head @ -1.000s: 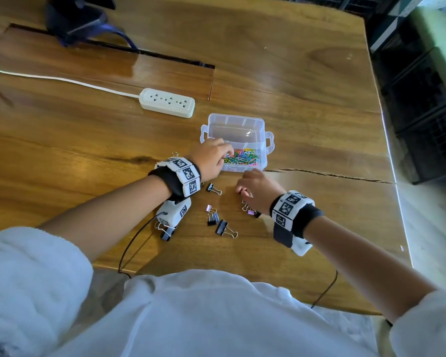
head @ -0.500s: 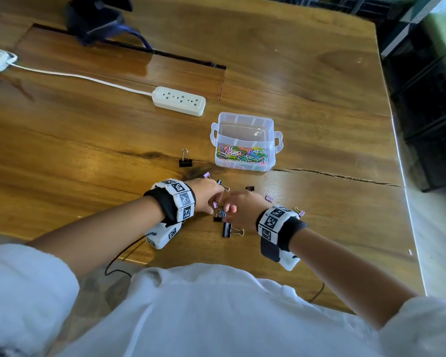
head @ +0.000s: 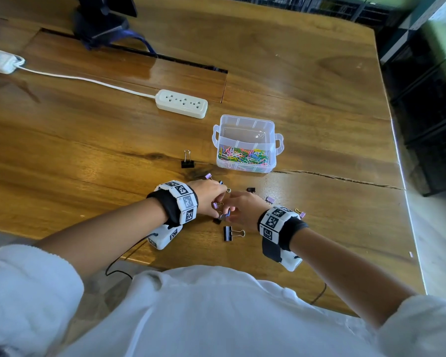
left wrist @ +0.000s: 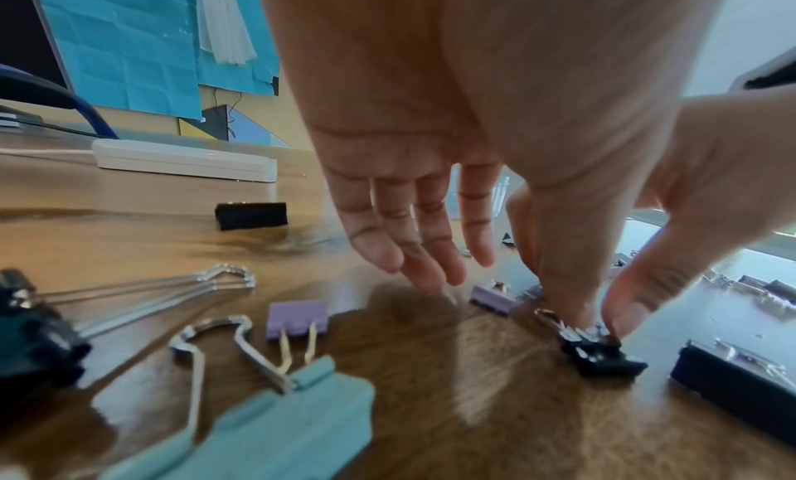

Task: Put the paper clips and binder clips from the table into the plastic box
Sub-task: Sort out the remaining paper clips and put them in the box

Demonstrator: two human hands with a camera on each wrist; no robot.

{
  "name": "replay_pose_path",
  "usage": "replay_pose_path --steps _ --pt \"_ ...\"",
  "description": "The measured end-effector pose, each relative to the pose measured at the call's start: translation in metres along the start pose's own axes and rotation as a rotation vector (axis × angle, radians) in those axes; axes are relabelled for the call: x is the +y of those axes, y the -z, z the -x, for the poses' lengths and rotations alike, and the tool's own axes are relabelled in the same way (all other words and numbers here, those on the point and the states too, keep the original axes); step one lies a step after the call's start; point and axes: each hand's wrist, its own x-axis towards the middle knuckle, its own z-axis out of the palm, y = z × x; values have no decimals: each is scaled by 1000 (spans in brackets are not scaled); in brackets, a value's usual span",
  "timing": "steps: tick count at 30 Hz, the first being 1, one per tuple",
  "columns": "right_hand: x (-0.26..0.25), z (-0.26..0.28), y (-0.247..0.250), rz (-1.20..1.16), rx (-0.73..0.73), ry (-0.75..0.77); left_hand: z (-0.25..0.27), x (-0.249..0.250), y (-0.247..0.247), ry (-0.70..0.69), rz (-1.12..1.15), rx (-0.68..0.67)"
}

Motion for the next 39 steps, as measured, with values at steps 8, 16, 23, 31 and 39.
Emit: replay_pose_path --steps 8,16,23,31,39 --pt "14 4 0 -14 4 -48 -3 -2 2 14 -38 -61" --pt "2 0 -1 -96 33 -22 0 -9 13 57 6 -24" --pt "-14 -10 0 -74 22 -36 9 9 10 136 -79 -169" --pt "3 -7 -5 -57 2 -13 6 0 11 161 -76 -185" --pt "39 8 11 -35 73 -55 9 -25 29 95 42 -13"
